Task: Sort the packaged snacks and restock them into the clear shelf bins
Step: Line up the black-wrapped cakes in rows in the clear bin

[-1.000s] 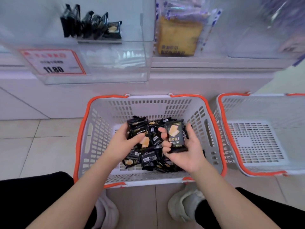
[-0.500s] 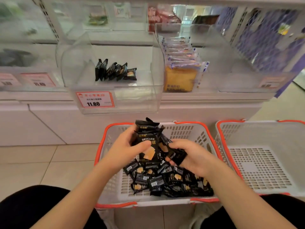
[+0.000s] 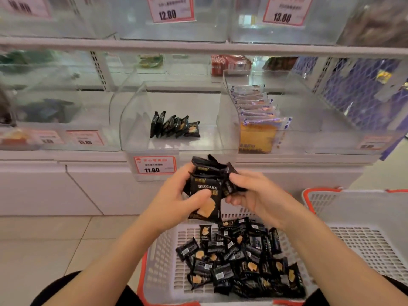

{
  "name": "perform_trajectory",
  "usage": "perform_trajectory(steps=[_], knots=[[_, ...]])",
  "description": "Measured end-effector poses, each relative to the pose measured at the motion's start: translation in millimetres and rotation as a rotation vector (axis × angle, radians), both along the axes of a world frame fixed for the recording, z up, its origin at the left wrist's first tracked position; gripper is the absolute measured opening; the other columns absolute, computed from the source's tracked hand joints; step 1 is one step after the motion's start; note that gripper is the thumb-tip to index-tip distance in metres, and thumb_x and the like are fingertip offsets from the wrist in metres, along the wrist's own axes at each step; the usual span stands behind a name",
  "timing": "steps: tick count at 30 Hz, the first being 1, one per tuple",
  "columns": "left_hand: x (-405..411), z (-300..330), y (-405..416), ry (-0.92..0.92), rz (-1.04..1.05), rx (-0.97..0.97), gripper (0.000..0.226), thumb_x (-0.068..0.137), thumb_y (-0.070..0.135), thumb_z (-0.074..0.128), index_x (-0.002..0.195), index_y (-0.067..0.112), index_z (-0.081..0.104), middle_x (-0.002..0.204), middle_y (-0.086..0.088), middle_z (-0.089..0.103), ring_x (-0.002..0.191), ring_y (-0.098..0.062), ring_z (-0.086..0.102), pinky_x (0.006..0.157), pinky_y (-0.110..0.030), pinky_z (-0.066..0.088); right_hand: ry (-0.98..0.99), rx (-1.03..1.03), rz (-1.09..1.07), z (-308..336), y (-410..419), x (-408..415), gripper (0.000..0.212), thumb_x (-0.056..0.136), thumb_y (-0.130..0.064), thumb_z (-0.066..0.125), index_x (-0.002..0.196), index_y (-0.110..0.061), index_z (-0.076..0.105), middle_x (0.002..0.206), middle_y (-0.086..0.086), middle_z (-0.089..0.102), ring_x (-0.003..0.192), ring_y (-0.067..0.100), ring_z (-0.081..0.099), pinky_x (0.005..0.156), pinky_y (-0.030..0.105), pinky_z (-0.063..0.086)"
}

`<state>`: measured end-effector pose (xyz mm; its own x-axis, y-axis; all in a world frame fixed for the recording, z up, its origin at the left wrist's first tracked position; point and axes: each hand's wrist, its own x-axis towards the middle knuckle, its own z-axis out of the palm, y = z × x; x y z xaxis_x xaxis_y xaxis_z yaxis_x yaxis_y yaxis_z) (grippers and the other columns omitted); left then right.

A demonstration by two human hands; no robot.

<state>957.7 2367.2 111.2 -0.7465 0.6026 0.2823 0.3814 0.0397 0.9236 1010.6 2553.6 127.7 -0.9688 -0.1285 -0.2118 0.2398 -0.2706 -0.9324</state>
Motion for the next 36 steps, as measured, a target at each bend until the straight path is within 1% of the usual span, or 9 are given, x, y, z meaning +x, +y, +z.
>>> perform_trajectory(steps=[5, 8, 11, 14, 17, 21, 26, 30, 36], knots=[[-16, 13, 8, -0.274, 0.108, 0.208, 0.016, 0.075, 0.038, 0.055, 0.082, 0.024, 0.052, 0.064, 0.013, 0.064, 0.063, 0.001, 0.057, 0.066, -0.02, 0.042, 0.205, 0.206, -0.119, 20, -15, -10, 0.038, 0.076, -0.031, 0.066, 0.111, -0.017, 0.058, 0.09, -0.012, 0.068, 0.084, 0.005, 0.063, 0.069, 0.013, 0.046], [-27, 18, 14, -0.304, 0.127, 0.17, 0.024, 0.075, 0.05, 0.053, 0.096, 0.04, 0.061, 0.091, 0.023, 0.069, 0.09, 0.006, 0.062, 0.082, -0.023, 0.043, 0.21, 0.331, -0.113, 29, -30, -21, 0.049, 0.074, -0.053, 0.065, 0.117, -0.032, 0.053, 0.11, -0.017, 0.066, 0.1, -0.004, 0.061, 0.079, 0.01, 0.047], [-39, 21, 17, -0.322, 0.073, 0.09, 0.034, 0.067, 0.069, 0.048, 0.098, 0.06, 0.057, 0.109, 0.023, 0.066, 0.109, 0.001, 0.058, 0.1, -0.033, 0.041, 0.203, 0.483, -0.078, 39, -32, -37, 0.043, 0.078, -0.045, 0.065, 0.116, -0.031, 0.053, 0.111, -0.014, 0.066, 0.101, -0.004, 0.061, 0.088, 0.017, 0.047], [-56, 26, 26, -0.387, 0.046, 0.027, 0.054, 0.068, 0.078, 0.043, 0.108, 0.046, 0.059, 0.113, 0.01, 0.067, 0.111, -0.01, 0.06, 0.105, -0.043, 0.038, 0.18, 0.483, -0.05, 45, -29, -52, 0.023, 0.086, -0.026, 0.063, 0.108, -0.025, 0.056, 0.102, -0.007, 0.067, 0.09, -0.001, 0.062, 0.084, 0.016, 0.048], [-71, 41, 30, -0.424, -0.046, -0.058, 0.057, 0.069, 0.084, 0.038, 0.094, 0.043, 0.068, 0.098, 0.01, 0.072, 0.092, -0.008, 0.068, 0.089, -0.032, 0.051, 0.121, 0.542, -0.164, 50, -25, -66, 0.029, 0.075, -0.033, 0.068, 0.101, -0.021, 0.063, 0.1, 0.001, 0.071, 0.097, 0.016, 0.065, 0.094, 0.037, 0.048], [-111, 62, 28, -0.158, 0.072, -0.291, 0.07, 0.072, 0.077, 0.022, 0.093, 0.028, 0.068, 0.078, 0.009, 0.072, 0.056, -0.011, 0.066, 0.048, -0.018, 0.046, 0.051, 0.66, -0.272, 62, -11, -82, 0.027, 0.069, -0.037, 0.066, 0.087, -0.017, 0.067, 0.093, 0.008, 0.072, 0.093, 0.026, 0.067, 0.09, 0.043, 0.05], [-190, 42, 46, 0.358, 0.207, -0.773, 0.029, 0.095, 0.029, 0.038, 0.092, 0.01, 0.06, 0.094, -0.008, 0.067, 0.087, -0.027, 0.06, 0.071, -0.031, 0.044, 0.043, 0.833, -0.268, 76, -5, -97, 0.016, 0.078, -0.032, 0.064, 0.078, -0.016, 0.061, 0.074, -0.001, 0.067, 0.064, 0.01, 0.061, 0.053, 0.008, 0.047], [-231, 13, 72, 0.686, -0.117, -1.272, 0.029, 0.094, 0.016, 0.042, 0.12, 0.008, 0.051, 0.124, -0.012, 0.053, 0.111, -0.03, 0.052, 0.087, -0.039, 0.044, 0.008, 1.161, -0.296, 74, -19, -105, 0.033, 0.079, -0.039, 0.057, 0.094, -0.011, 0.047, 0.081, 0.002, 0.06, 0.077, 0.023, 0.06, 0.061, 0.028, 0.048], [-253, 0, 78, 0.901, -0.191, -1.416, 0.033, 0.091, 0.012, 0.039, 0.123, 0.013, 0.05, 0.126, -0.007, 0.052, 0.116, -0.027, 0.048, 0.095, -0.037, 0.038, -0.004, 1.592, -0.321, 59, -36, -121, 0.067, 0.086, -0.046, 0.047, 0.13, 0.0, 0.027, 0.116, 0.012, 0.056, 0.102, 0.029, 0.059, 0.071, 0.03, 0.044]])
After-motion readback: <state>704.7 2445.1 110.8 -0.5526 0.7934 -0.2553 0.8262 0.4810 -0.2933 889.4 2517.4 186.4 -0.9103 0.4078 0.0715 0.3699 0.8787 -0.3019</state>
